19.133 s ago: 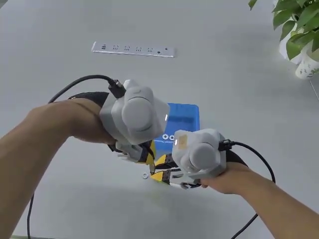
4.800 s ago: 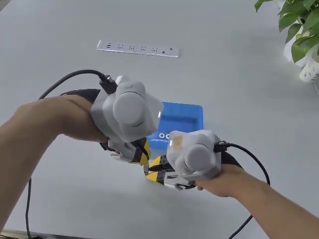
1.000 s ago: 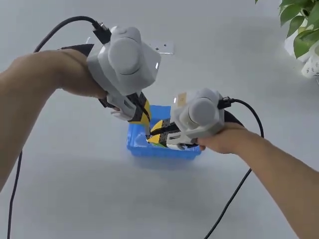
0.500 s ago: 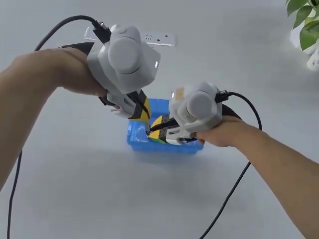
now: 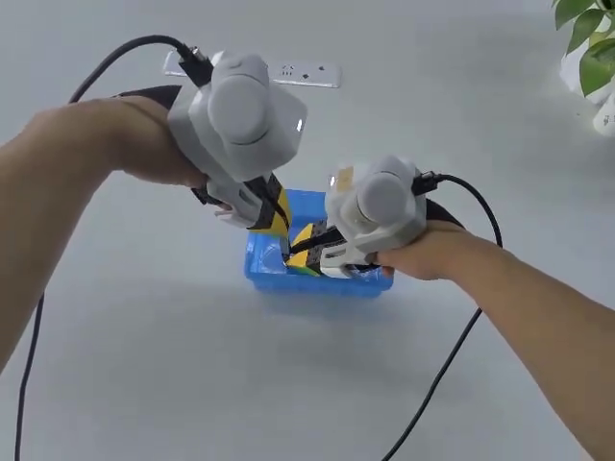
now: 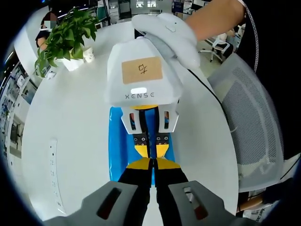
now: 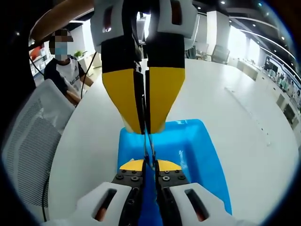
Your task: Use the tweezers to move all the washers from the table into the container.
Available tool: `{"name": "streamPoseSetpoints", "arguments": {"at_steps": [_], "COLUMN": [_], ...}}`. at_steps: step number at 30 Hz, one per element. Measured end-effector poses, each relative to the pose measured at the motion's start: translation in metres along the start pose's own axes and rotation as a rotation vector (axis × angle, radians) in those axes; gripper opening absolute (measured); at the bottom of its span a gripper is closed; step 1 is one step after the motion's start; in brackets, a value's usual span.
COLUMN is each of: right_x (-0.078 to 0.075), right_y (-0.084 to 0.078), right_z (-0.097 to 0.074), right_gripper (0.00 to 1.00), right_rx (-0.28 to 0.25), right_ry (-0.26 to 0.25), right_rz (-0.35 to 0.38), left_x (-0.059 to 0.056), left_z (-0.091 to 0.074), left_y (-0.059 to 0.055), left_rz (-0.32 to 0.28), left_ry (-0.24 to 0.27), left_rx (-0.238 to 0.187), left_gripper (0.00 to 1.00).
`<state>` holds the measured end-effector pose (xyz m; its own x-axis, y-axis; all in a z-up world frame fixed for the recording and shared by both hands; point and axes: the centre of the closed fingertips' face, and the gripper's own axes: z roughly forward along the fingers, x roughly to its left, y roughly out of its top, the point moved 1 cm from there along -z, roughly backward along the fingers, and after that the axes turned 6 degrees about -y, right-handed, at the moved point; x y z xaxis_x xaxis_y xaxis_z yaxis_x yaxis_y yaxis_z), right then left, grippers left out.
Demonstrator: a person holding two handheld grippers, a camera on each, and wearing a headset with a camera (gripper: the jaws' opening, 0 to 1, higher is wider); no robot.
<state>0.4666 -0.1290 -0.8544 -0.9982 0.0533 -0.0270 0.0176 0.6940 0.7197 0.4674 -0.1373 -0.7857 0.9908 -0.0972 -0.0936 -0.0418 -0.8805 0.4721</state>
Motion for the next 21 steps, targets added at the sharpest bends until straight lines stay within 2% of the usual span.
{"name": "streamPoseSetpoints", "arguments": {"at_steps": [11,21], "right_x": [0.001,-0.001], "right_y": [0.001,0.011], "right_z": [0.000,-0.005], "right_gripper": [0.10,0.12], "right_rx": [0.010,-0.017], "right_ry": [-0.003,-0.018], "right_rz": [-0.022,-0.023], "left_x": [-0.001,-0.002], "left_z": [0.000,-0.006], "left_y": [0.000,0.004], "left_rz": [0.003,0.011], "left_ry": [0.001,0.014], "left_rx": [0.005,0.000], "left_gripper": [0.04,0.04]}}
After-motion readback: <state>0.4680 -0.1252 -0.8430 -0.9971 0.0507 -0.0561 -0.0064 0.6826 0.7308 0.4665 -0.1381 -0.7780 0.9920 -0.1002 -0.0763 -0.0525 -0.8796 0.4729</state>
